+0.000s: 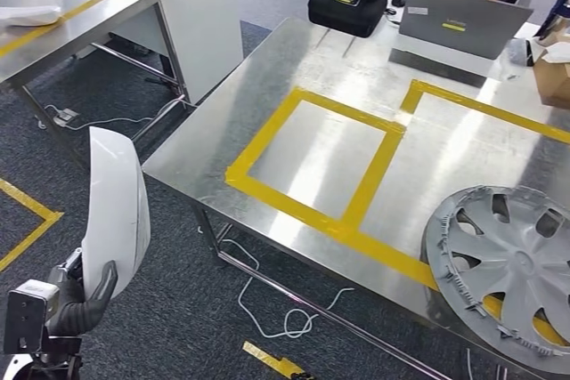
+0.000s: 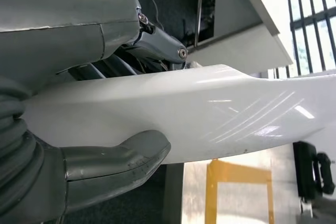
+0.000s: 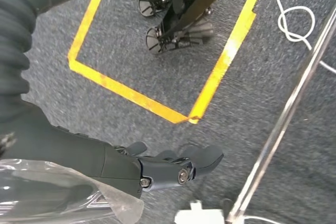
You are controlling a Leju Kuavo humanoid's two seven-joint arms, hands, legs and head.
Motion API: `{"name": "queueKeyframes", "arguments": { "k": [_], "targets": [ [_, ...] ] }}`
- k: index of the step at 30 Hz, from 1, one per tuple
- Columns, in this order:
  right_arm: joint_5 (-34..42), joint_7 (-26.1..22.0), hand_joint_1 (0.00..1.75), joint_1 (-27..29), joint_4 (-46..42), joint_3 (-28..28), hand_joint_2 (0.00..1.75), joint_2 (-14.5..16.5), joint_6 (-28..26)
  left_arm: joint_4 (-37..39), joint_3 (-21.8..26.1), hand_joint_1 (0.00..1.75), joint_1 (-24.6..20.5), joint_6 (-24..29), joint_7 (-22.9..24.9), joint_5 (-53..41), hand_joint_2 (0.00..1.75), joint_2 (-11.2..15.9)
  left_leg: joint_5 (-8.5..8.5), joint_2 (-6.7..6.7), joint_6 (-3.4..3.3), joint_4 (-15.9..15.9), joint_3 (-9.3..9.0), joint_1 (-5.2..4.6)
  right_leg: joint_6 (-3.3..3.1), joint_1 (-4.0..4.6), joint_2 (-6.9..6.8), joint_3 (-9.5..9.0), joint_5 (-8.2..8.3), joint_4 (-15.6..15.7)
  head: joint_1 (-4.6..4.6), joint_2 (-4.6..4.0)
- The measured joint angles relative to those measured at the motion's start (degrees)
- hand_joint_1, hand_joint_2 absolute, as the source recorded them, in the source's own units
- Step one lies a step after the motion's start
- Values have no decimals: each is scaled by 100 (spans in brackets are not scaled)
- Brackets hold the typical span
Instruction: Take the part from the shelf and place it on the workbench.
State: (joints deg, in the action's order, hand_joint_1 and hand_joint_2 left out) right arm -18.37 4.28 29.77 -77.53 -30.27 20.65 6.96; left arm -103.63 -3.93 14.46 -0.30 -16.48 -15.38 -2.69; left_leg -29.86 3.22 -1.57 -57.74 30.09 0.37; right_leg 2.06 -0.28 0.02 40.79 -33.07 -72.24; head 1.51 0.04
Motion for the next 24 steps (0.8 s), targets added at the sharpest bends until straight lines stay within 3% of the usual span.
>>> {"name": "queueKeyframes", "arguments": {
  "k": [2, 4, 5, 7, 9, 11, 13, 14, 15, 16, 18, 20, 22, 24],
  "targets": [
    [-30, -21, 0, -9, 5, -7, 175, 0, 32, 18, 0, 175, -33, 17, -28, -65, 175, 0, -25, 127, 34, -5, -30, -12, -14, 14, -202, -468, 276, 772, 1, 0],
    [-71, -54, 0, -33, 8, -15, 175, 0, 72, 32, 1, 175, -92, 48, -49, -141, 175, 2, -55, 230, 90, -14, -59, -41, -74, 40, -361, -780, 387, 1291, -13, 0],
    [-96, -71, 0, -44, 12, -25, 175, -1, 90, 42, -2, 175, -132, 65, -53, -182, 175, 2, -62, 276, 119, -14, -69, -53, -107, 57, -370, -811, 378, 1358, -17, 0],
    [-143, -103, 0, -48, 24, -61, 175, -1, 126, 64, -25, 175, -223, 100, -55, -273, 175, 2, -79, 322, 175, -16, -91, -45, -166, 46, -255, -798, 406, 1378, -18, 0],
    [-194, -133, 0, -59, 37, -96, 175, 0, 167, 93, -47, 175, -305, 159, -53, -383, 175, 5, -233, 109, 244, -203, -29, -21, -227, 10, -147, -814, 439, 1411, -31, 0],
    [-231, -157, 0, -94, 47, -111, 175, 0, 205, 134, -55, 175, -358, 221, -45, -494, 175, 11, -589, -182, 293, -852, 260, 4, -260, -16, -15, -832, 459, 1423, -51, 0],
    [-249, -167, 0, -126, 61, -125, 175, 0, 229, 183, -64, 175, -380, 255, -38, -557, 175, 15, -830, -262, 310, -1547, 602, 16, -268, -19, 143, -830, 463, 1423, -52, 0],
    [-259, -168, 0, -133, 69, -133, 175, 0, 237, 208, -68, 175, -387, 266, -36, -586, 175, 16, -780, -269, 307, -1647, 669, 18, -269, -19, 225, -836, 463, 1422, -52, 0],
    [-269, -170, 0, -135, 79, -141, 175, 0, 243, 229, -70, 175, -399, 282, -32, -621, 175, 16, -610, -282, 297, -1512, 631, 18, -268, -19, 309, -849, 464, 1422, -52, 0],
    [-283, -175, 0, -136, 86, -149, 175, 0, 255, 249, -72, 175, -418, 305, -24, -672, 175, 16, -363, -333, 281, -1181, 503, 20, -265, -19, 389, -865, 464, 1422, -51, 0],
    [-312, -188, 0, -148, 97, -160, 175, 0, 280, 284, -78, 175, -476, 356, 5, -793, 175, 16, 9, -580, 233, -425, 195, 32, -236, -14, 541, -873, 465, 1413, -48, 0],
    [-331, -201, 0, -166, 103, -169, 175, 0, 298, 312, -85, 175, -539, 389, 39, -871, 175, 16, 72, -734, 191, -83, 70, 32, -163, -22, 667, -820, 487, 1410, -45, 0],
    [-338, -207, 0, -163, 114, -184, 175, 1, 310, 332, -99, 175, -597, 403, 54, -899, 175, 12, 81, -636, 131, -20, 68, 29, -75, -43, 764, -751, 519, 1432, -46, 0],
    [-348, -213, 0, -160, 127, -205, 175, 1, 319, 349, -119, 175, -655, 429, 53, -928, 175, 14, 119, -510, 43, 45, 52, 42, -20, -30, 549, -642, 418, 1302, -27, 0]
  ]
}}
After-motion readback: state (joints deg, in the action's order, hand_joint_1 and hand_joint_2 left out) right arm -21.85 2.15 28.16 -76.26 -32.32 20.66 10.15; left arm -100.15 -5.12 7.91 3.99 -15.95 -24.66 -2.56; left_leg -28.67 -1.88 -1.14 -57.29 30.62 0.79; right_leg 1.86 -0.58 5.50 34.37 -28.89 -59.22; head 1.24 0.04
